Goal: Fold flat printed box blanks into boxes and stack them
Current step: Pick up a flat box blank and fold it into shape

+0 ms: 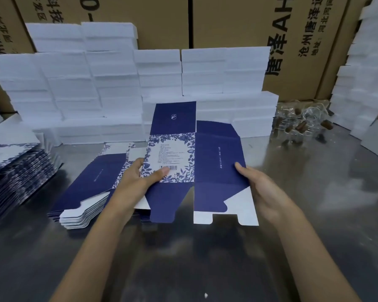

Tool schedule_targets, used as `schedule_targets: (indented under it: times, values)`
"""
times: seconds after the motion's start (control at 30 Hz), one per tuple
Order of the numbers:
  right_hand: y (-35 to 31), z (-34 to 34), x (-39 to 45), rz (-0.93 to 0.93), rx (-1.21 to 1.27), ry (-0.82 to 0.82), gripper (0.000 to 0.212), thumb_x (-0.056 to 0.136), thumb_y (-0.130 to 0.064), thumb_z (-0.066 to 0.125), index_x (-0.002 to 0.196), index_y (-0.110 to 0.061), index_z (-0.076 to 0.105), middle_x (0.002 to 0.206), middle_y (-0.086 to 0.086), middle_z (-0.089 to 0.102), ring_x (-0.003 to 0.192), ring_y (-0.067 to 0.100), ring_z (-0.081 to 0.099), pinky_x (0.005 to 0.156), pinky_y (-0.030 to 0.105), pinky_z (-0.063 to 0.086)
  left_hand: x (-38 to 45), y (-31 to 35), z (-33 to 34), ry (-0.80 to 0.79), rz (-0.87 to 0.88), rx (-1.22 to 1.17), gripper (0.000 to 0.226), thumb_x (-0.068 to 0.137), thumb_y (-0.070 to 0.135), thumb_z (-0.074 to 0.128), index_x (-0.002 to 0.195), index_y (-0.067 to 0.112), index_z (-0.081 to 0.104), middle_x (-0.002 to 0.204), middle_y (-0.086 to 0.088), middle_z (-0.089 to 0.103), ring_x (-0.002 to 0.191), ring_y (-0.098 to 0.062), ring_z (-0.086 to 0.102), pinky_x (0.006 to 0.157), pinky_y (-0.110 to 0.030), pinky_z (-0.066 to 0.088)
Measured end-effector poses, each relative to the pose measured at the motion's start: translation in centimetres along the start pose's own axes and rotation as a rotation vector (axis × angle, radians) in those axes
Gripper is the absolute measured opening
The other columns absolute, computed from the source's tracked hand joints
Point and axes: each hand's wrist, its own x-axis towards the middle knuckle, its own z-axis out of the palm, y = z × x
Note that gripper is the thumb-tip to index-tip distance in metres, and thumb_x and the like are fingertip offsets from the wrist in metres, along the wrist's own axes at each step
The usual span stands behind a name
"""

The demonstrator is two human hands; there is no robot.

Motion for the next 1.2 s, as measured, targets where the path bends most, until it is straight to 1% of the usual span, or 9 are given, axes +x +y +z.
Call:
schedule_targets:
  times: [0.1,0.3,0.4,0.5,0.6,0.8,0.93,1.03,1.2]
  values:
    - [0.2,-0.1,0.4,-0.06,-0.045,0.048,0.03,0.104,-0.025,0.052,0.13,-0.014,0.064,0.12,0.009,0.074,0.106,0.029,0.073,0.077,0.039,0.062,-0.2,0.1,0.2,-0.038,0.032,-0.049,0.033,0.074,0.033,0.082,0.093,0.04,0.056,0.09,0.031,0.073,0.087,0.002,0.072,0.064,-0.014,0.055]
    - [0.4,-0.5,-0.3,0.04,-0.145,0.004,0.033,0.097,-0.025,0.061,0.125,-0.01,0.069,0.121,0.011,0.074,0.107,0.029,0.073,0.076,0.036,0.062,-0.1,0.3,-0.2,0.046,0.022,-0.037,0.028,0.089,0.051,0.067,0.113,0.036,0.067,0.104,0.008,0.077,0.092,-0.014,0.075,0.075,-0.035,0.06]
    - [0.4,0.4,-0.3,0.026,-0.094,0.093,0.031,0.101,-0.034,0.058,0.118,-0.012,0.072,0.113,0.009,0.077,0.098,0.025,0.076,0.07,0.034,0.063,-0.3,0.3,-0.1,0.002,0.01,-0.024,0.008,0.091,0.05,0.065,0.097,0.052,0.069,0.097,0.017,0.076,0.084,-0.007,0.075,0.062,-0.025,0.059]
    - [0.6,1.0,0.2,-0.074,-0.177,0.21,0.033,0.105,-0.037,0.051,0.12,-0.014,0.071,0.112,0.007,0.077,0.099,0.026,0.075,0.082,0.041,0.061,-0.2,0.6,0.6,0.043,-0.058,-0.025,0.01,0.093,0.051,0.062,0.086,0.044,0.066,0.076,0.024,0.074,0.067,-0.002,0.073,0.047,-0.016,0.052]
    - [0.6,1.0,0.1,-0.09,-0.202,0.136,0.033,0.105,-0.035,0.052,0.123,-0.015,0.07,0.115,0.006,0.076,0.102,0.025,0.074,0.08,0.037,0.062,0.2,0.5,0.4,0.195,-0.114,0.014,0.033,0.096,0.058,0.052,0.081,0.034,0.07,0.075,0.014,0.075,0.077,-0.014,0.073,0.064,-0.028,0.053]
    - [-0.4,-0.2,-0.5,-0.022,-0.4,0.024,0.033,0.098,-0.038,0.063,0.119,-0.015,0.071,0.112,0.008,0.077,0.103,0.029,0.074,0.088,0.042,0.059,0.5,-0.8,0.7,0.387,-0.041,-0.053,0.037,0.1,0.053,0.048,0.095,0.024,0.071,0.097,0.005,0.076,0.099,-0.021,0.071,0.09,-0.04,0.055]
    - [-0.9,-0.7,-0.8,-0.076,-0.387,0.138,0.027,0.1,-0.032,0.061,0.119,-0.016,0.071,0.109,0.006,0.078,0.099,0.028,0.075,0.083,0.039,0.058,0.2,-0.7,1.8,0.254,0.039,0.041,0.037,0.097,0.043,0.06,0.132,0.032,0.054,0.109,0.017,0.07,0.086,0.006,0.067,0.068,-0.014,0.05]
    - [-1.5,-1.2,-1.0,-0.013,-0.223,0.189,0.029,0.096,-0.031,0.066,0.117,-0.014,0.073,0.111,0.011,0.077,0.098,0.032,0.075,0.082,0.042,0.061,-0.3,-1.0,2.7,0.007,0.081,0.191,0.078,0.092,0.029,0.07,0.154,0.04,0.023,0.144,0.019,0.042,0.128,-0.001,0.045,0.096,-0.017,0.037]
    - [-1.6,-2.1,-1.6,0.108,-0.053,0.136,0.027,0.089,-0.029,0.071,0.104,-0.009,0.079,0.109,0.013,0.077,0.087,0.03,0.077,0.059,0.034,0.062,-1.7,-1.1,3.9,-0.237,0.052,0.3,0.088,0.08,0.033,0.082,0.147,0.056,0.03,0.16,0.026,0.016,0.142,0.004,0.024,0.114,-0.022,0.032]
